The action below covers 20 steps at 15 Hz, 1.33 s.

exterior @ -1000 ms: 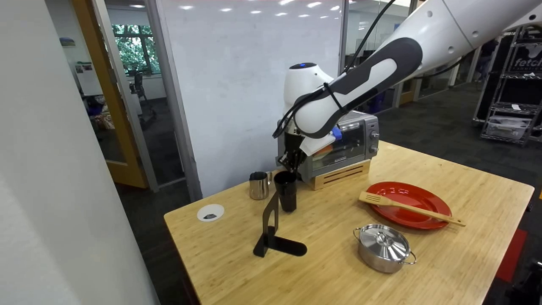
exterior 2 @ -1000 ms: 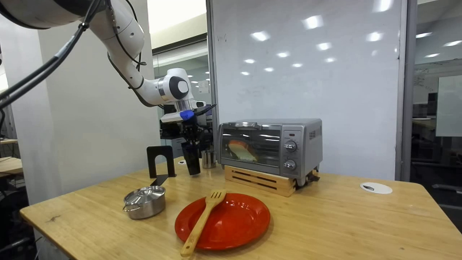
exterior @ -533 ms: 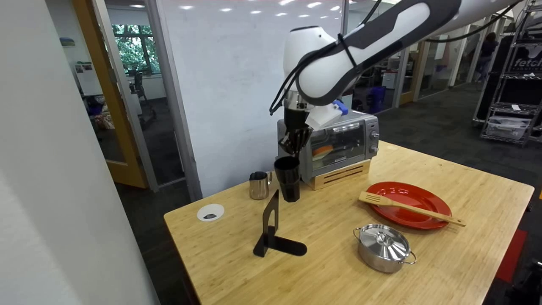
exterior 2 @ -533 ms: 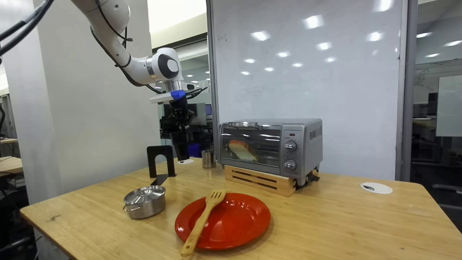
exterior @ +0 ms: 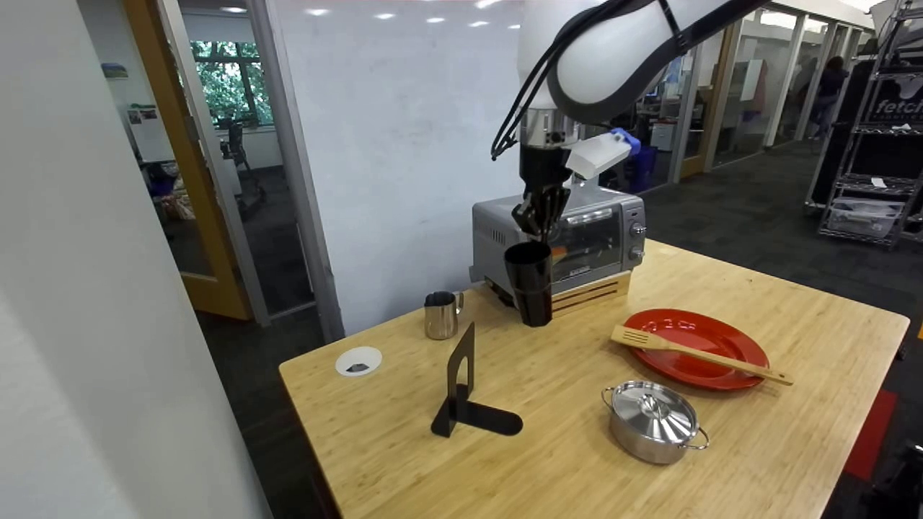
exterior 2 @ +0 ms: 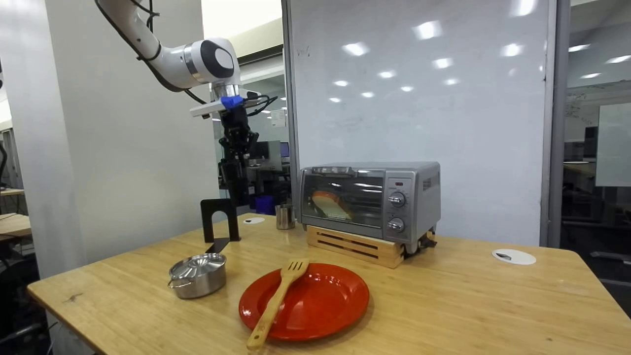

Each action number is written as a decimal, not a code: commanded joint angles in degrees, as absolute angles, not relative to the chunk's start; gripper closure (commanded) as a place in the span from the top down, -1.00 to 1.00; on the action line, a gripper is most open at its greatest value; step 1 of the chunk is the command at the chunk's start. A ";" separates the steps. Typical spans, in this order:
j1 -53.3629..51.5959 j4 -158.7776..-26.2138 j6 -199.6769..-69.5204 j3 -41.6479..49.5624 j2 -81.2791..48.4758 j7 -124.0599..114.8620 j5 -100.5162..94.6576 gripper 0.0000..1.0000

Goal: Move the black to the right side of the table

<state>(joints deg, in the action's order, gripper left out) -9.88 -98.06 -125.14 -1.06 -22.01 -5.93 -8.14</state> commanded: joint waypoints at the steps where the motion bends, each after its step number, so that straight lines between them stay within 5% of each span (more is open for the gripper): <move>1: -7.05 -106.15 -127.49 -1.09 -15.21 -4.06 -7.86 -0.97; 20: 3.62 -113.25 -131.70 5.05 -10.47 -5.97 -1.14 -0.89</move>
